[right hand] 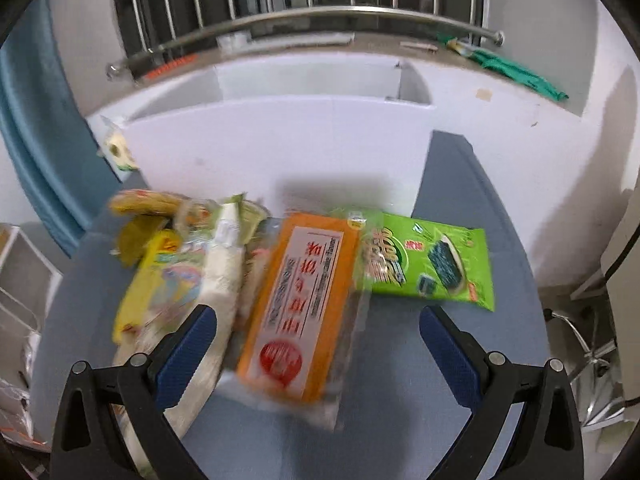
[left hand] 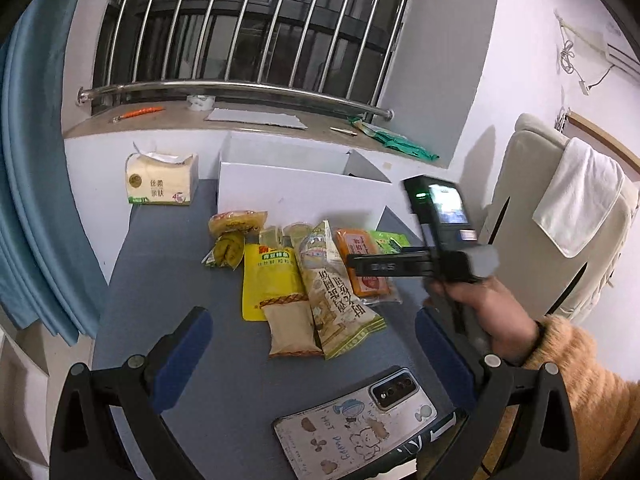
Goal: Organize snacks
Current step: 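Reach the right tool to the orange packet and grasp it, then grasp the striped bread bag with the left tool while the right tool holds the orange packet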
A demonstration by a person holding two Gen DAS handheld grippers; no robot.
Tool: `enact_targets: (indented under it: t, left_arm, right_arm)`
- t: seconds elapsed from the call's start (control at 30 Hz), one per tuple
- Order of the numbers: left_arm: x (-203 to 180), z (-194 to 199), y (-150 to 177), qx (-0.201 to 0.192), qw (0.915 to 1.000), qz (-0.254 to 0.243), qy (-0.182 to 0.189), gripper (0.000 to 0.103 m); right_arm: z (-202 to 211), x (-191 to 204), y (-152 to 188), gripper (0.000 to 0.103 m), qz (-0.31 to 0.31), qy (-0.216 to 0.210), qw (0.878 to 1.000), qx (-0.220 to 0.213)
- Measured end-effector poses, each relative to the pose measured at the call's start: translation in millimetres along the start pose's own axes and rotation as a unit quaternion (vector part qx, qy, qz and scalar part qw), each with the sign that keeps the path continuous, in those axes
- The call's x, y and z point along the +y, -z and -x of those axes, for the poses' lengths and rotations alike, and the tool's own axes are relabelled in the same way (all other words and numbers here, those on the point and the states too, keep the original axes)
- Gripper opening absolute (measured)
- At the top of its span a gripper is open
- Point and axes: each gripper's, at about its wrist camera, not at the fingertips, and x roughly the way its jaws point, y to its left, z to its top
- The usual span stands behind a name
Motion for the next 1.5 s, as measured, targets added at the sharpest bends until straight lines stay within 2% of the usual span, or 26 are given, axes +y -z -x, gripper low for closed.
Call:
enact_targets:
  t: [0.1,0.17,0.2,0.23,0.27,0.3,0.4,0.43,0.47,0.57,0.67,0.7,0.8,1.0,1.2,1.23,1.3,1.33,1.37,1.4,1.5]
  left_arm:
    - [3.7,-4.2,2.9,0.007,1.0000,0.004,-0.004,0.103]
    - [3.9,-7.5,4.7,0.012,0.9999,0.003,-0.005,0.103]
    - [4.2,-9.5,5.9,0.015,0.9999,0.003,-0.006,0.103]
    - [4.3,-10.4,6.5,0.016,0.9998,0.004,-0.007,0.103]
    - [4.5,-11.7,7.3,0.019,0.9998,0.004,-0.006,0.103]
    - [4.6,-13.3,8.0,0.021,0.9997,0.004,-0.007,0.103]
    - [5.5,-19.5,8.6,0.029,0.9995,0.006,-0.008,0.103]
    - [4.9,-22.7,8.7,0.033,0.9994,0.006,-0.008,0.103]
    - [4.3,-24.9,8.2,0.035,0.9993,0.006,-0.008,0.103]
    - [0.6,-38.1,7.5,0.050,0.9987,0.005,-0.005,0.103]
    - [-7.6,-55.3,4.5,0.067,0.9977,-0.011,-0.001,0.103]
    - [-10.8,-62.9,3.6,0.076,0.9969,-0.019,-0.003,0.103]
    - [-17.7,-88.9,1.3,0.101,0.9941,-0.039,-0.011,0.103]
    - [-25.5,-149.9,-7.0,0.154,0.9857,-0.057,-0.037,0.103]
    - [-27.1,-194.9,-11.0,0.193,0.9773,-0.057,-0.067,0.101]
    - [-27.9,-198.7,-9.4,0.195,0.9762,-0.062,-0.072,0.099]
    - [-28.5,-200.5,-7.4,0.196,0.9760,-0.071,-0.063,0.055]
    - [-28.6,-198.8,-7.9,0.191,0.9771,-0.071,-0.060,0.049]
    - [-27.3,-195.1,-8.7,0.189,0.9784,-0.066,-0.051,0.039]
    - [-25.5,-189.3,-9.3,0.186,0.9801,-0.058,-0.038,0.036]
    - [-22.7,-164.2,-10.7,0.161,0.9858,-0.045,-0.017,0.035]
  right_arm:
    - [-28.9,3.6,-3.7,0.103,0.010,0.009,0.999,0.036]
    - [-37.0,3.3,-3.1,0.102,0.003,-0.003,0.999,0.047]
    - [-40.0,3.5,-1.7,0.099,0.000,-0.012,0.999,0.052]
    - [-41.5,4.1,0.0,0.080,0.002,-0.027,0.998,0.054]
    - [-41.7,3.9,1.8,0.065,-0.001,-0.051,0.997,0.055]
    - [-40.5,2.4,3.4,0.063,-0.008,-0.073,0.996,0.054]
    - [-28.2,-0.2,9.8,0.053,-0.003,-0.068,0.997,0.044]
    - [-21.5,-1.2,12.8,0.047,-0.001,-0.073,0.997,0.039]
    - [-13.4,-4.3,16.1,0.030,-0.006,-0.082,0.996,0.032]
    - [14.0,-18.4,21.8,0.013,-0.030,-0.116,0.993,0.006]
    - [37.1,-17.7,28.1,0.013,0.001,-0.102,0.995,-0.009]
    - [45.6,-19.8,33.1,0.012,0.000,-0.111,0.994,-0.015]
    - [60.2,-30.3,37.3,0.012,-0.020,-0.140,0.990,-0.028]
    - [102.0,-53.9,67.7,0.012,-0.060,-0.165,0.982,-0.065]
    - [120.3,-66.0,86.8,0.012,-0.074,-0.162,0.981,-0.078]
    - [121.6,-67.9,88.5,0.012,-0.076,-0.164,0.980,-0.079]
    - [122.9,-69.9,90.0,0.012,-0.076,-0.162,0.980,-0.081]
    - [122.9,-70.6,90.9,0.012,-0.078,-0.162,0.980,-0.081]
    - [123.4,-71.8,91.8,0.012,-0.081,-0.166,0.979,-0.081]
    - [123.4,-71.9,91.7,0.012,-0.081,-0.171,0.978,-0.082]
    - [122.5,-69.2,93.1,0.012,-0.080,-0.174,0.978,-0.082]
